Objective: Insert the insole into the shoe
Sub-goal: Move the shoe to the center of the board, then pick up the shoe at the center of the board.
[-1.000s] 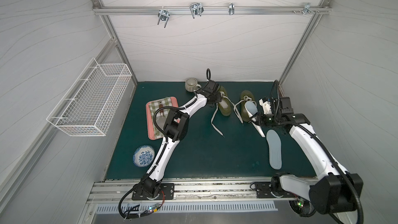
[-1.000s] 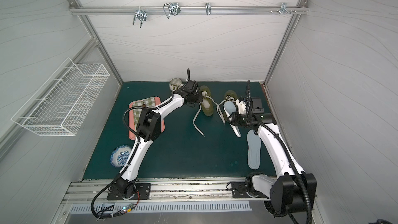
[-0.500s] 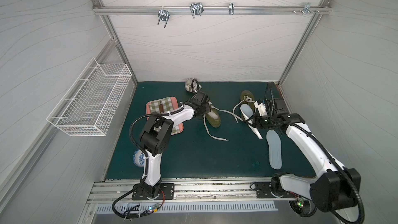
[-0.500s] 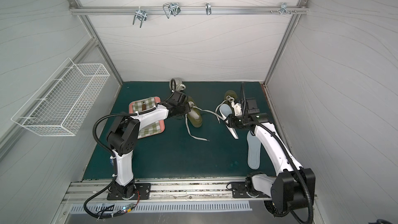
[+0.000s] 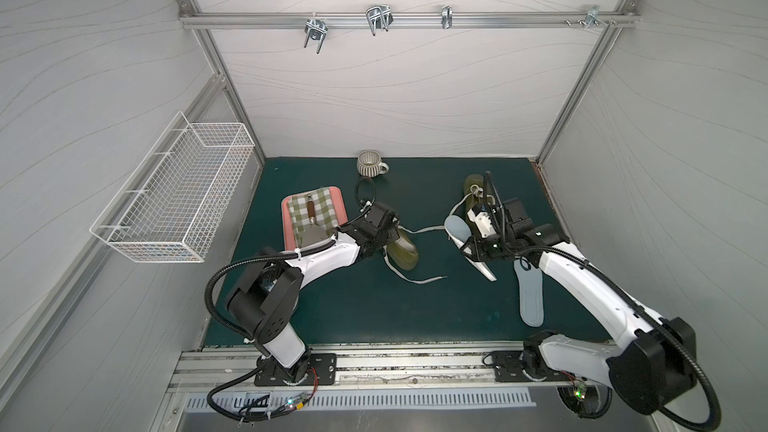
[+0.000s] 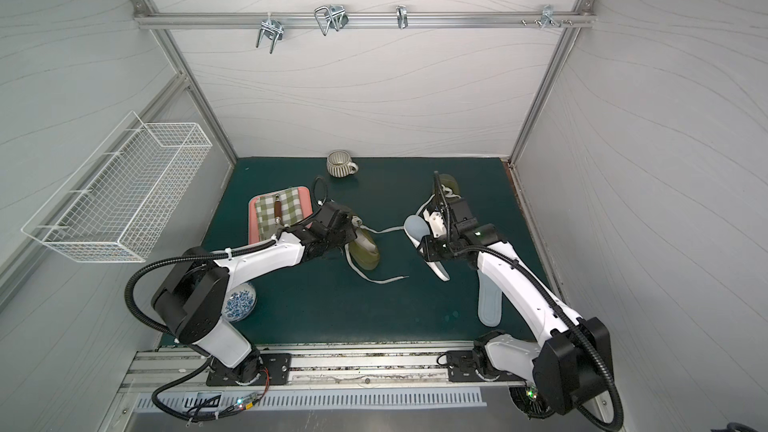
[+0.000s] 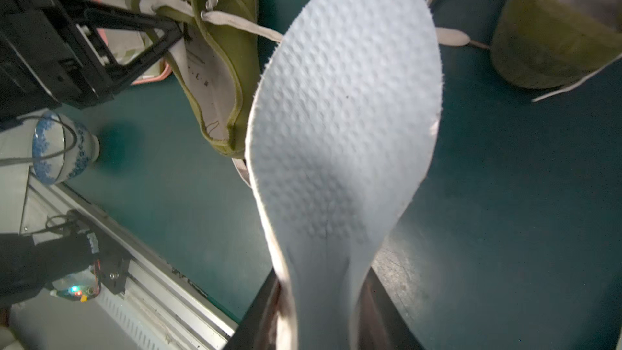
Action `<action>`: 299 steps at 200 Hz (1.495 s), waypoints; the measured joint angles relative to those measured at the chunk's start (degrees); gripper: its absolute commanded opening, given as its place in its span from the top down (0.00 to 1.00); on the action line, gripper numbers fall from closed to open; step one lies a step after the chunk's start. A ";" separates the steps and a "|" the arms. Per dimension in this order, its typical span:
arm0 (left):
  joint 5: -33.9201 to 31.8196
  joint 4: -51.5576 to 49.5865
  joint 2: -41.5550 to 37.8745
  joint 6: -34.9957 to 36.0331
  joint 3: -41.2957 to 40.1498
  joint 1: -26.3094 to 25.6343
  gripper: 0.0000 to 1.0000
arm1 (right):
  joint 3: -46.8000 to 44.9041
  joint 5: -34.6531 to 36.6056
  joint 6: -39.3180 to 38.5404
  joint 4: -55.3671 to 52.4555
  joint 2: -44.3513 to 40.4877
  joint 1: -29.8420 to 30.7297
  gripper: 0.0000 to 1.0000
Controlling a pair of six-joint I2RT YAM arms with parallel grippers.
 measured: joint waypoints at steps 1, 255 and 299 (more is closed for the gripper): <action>0.02 0.02 -0.04 -0.15 -0.02 0.00 0.74 | 0.00 0.02 0.00 -0.02 0.02 0.09 0.65; 0.57 -38.10 10.16 53.57 26.29 -3.19 0.58 | 4.66 1.66 -2.99 -1.03 4.07 1.29 0.65; -1.62 -36.68 12.15 56.92 26.36 -3.15 0.59 | 4.66 1.29 -3.19 -1.01 4.83 0.76 0.65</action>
